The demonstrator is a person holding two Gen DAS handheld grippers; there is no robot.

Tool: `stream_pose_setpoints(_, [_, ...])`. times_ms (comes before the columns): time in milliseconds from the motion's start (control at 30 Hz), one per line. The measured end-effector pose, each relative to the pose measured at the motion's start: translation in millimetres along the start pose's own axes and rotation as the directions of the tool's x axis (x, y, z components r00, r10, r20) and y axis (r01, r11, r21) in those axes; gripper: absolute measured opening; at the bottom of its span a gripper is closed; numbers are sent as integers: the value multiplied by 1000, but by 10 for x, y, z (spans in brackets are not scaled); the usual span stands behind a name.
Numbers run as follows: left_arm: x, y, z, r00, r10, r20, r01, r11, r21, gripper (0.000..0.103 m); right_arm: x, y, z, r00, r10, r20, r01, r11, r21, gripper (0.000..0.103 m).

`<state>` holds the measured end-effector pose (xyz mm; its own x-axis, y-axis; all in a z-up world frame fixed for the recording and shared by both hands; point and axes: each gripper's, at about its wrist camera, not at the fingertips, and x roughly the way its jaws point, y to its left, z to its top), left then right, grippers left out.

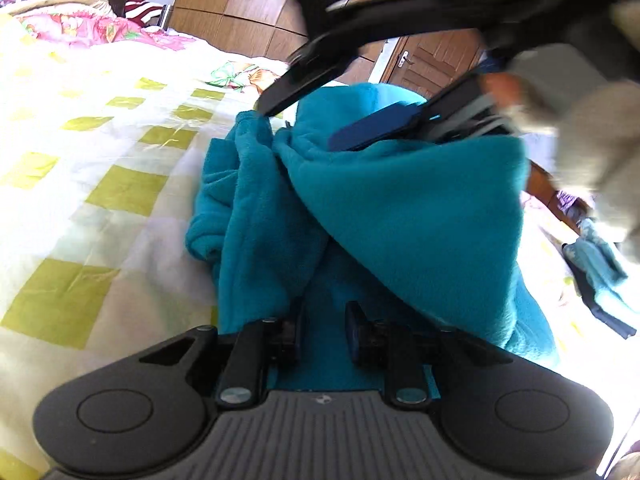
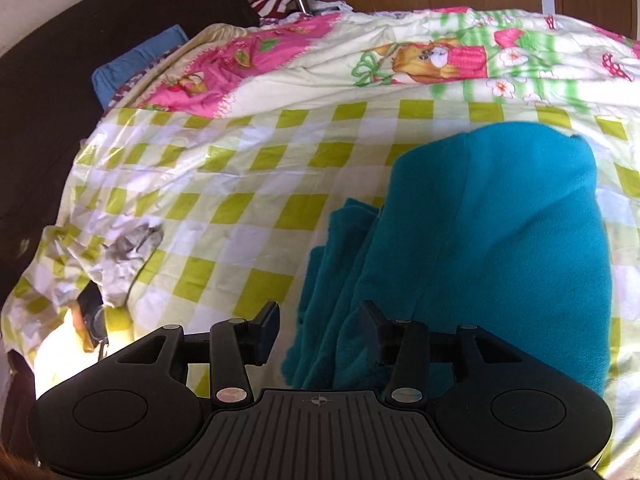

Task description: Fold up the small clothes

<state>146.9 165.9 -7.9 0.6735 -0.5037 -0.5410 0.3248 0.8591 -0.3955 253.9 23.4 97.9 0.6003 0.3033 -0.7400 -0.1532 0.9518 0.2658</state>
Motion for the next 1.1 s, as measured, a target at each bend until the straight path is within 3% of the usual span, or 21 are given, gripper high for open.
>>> stream_pose_setpoints(133, [-284, 110, 30, 1000, -24, 19, 25, 996, -87, 39, -271, -64, 109, 984, -131, 119, 146, 980, -132, 52])
stream_pose_setpoints(200, [-502, 147, 3, 999, -6, 47, 11, 992, -122, 43, -268, -207, 197, 977, -176, 116, 191, 972, -136, 54])
stream_pose_setpoints(267, [-709, 135, -11, 996, 28, 83, -14, 987, -161, 45, -209, -351, 276, 980, -178, 88, 187, 975, -116, 61])
stream_pose_setpoints(333, [-888, 61, 38, 990, 38, 139, -13, 985, -173, 51, -112, -459, 359, 981, -179, 71, 185, 978, -95, 61])
stream_pose_setpoints(433, [-1027, -114, 242, 972, 23, 235, 3, 994, -107, 56, 46, -465, 482, 970, -227, 85, 236, 966, -109, 61])
stream_pose_setpoints(533, [-963, -323, 425, 961, 2, 276, -4, 1000, 6, 70, 129, -416, 578, 969, -233, 81, 243, 957, -159, 62])
stream_pose_setpoints(633, [-616, -476, 422, 983, 26, 184, -37, 998, 57, 70, 229, -355, 650, 976, -215, 43, 219, 956, -193, 68])
stream_pose_setpoints(667, [-450, -493, 350, 991, 44, 125, -52, 997, 61, 67, 285, -325, 651, 976, -216, 19, 215, 954, -208, 68])
stream_pose_setpoints(700, [-280, -495, 269, 996, 67, 53, -70, 996, 62, 56, 339, -298, 637, 974, -228, 5, 224, 950, -219, 68])
stream_pose_setpoints(767, [-52, -446, 62, 992, 108, -65, -105, 993, 53, 47, 479, -284, 593, 959, -282, -17, 271, 936, -225, 69])
stream_pose_setpoints(833, [-46, -388, -57, 993, 100, -61, -97, 994, 58, 47, 623, -339, 549, 941, -335, -54, 318, 926, -205, 68])
stream_pose_setpoints(933, [-128, -310, -37, 996, 69, -49, -68, 997, 24, 45, 684, -379, 503, 931, -360, -55, 346, 922, -173, 69])
stream_pose_setpoints(1000, [-150, -261, -51, 998, 50, -34, -50, 999, -14, 43, 686, -351, 488, 932, -356, -71, 342, 926, -158, 71])
stream_pose_setpoints(1100, [-197, -290, -68, 999, 42, -9, -42, 999, 9, 43, 600, -262, 445, 943, -323, -74, 309, 938, -157, 78])
